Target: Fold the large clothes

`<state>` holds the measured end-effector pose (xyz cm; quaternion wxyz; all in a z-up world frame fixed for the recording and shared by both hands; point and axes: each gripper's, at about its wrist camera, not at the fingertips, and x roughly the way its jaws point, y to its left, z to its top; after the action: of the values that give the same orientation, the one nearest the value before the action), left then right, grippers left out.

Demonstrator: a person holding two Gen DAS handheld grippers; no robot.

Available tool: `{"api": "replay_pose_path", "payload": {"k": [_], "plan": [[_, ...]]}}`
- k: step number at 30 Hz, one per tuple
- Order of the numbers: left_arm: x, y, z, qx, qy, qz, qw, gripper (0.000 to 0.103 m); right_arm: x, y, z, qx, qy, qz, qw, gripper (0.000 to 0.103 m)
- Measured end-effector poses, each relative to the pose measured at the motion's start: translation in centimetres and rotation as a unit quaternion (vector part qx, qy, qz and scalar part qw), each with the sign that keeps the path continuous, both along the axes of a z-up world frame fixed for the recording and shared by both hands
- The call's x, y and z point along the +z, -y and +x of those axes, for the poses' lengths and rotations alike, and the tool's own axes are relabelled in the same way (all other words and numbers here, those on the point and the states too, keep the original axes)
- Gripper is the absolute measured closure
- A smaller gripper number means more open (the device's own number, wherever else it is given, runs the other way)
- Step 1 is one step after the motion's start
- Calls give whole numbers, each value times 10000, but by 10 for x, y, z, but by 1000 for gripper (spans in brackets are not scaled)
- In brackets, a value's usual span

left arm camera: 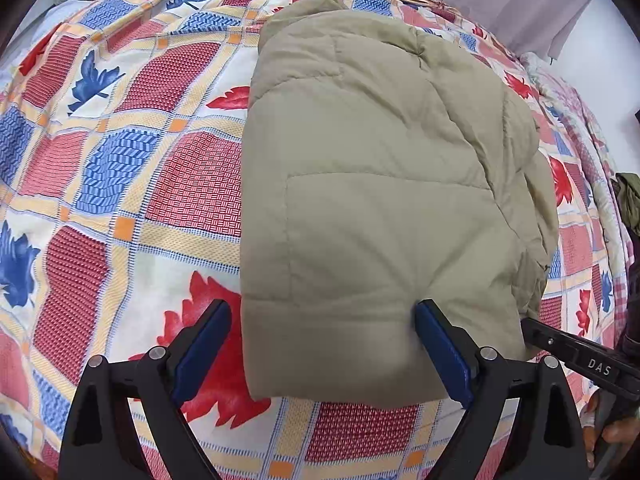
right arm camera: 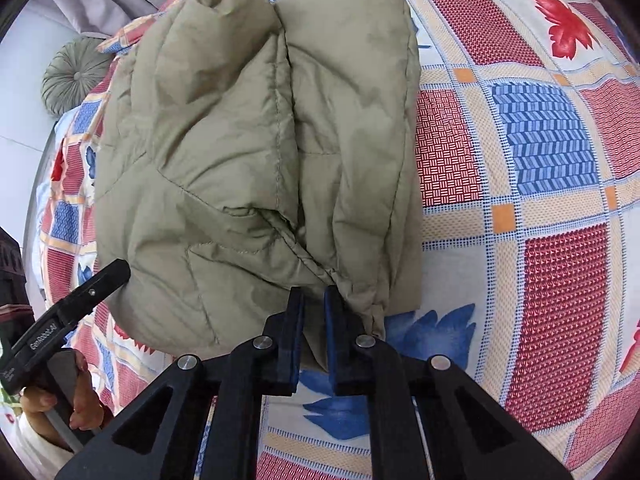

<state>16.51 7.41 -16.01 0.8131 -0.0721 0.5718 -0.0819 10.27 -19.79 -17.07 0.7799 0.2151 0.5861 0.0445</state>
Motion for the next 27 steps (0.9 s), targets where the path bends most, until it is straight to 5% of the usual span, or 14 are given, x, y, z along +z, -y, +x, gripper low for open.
{"api": "replay_pose_path", "payload": {"k": [11,12,18,27], "plan": [[25,0,-37,11,-27,243,9997,9,31,-7,-25,80,16,103,9999,89],[26,0,-42,33,-33,297,9995,0,33,-8,-28,85,3,87,9999,89],[37,-3,-71,42,-208,345,9992,0,41,-9,-51,55,-176,111,9998,89],[88,-18,-116,211,8,607,9979,0,77,-15,-97,-6,-308,71,9995,89]]}}
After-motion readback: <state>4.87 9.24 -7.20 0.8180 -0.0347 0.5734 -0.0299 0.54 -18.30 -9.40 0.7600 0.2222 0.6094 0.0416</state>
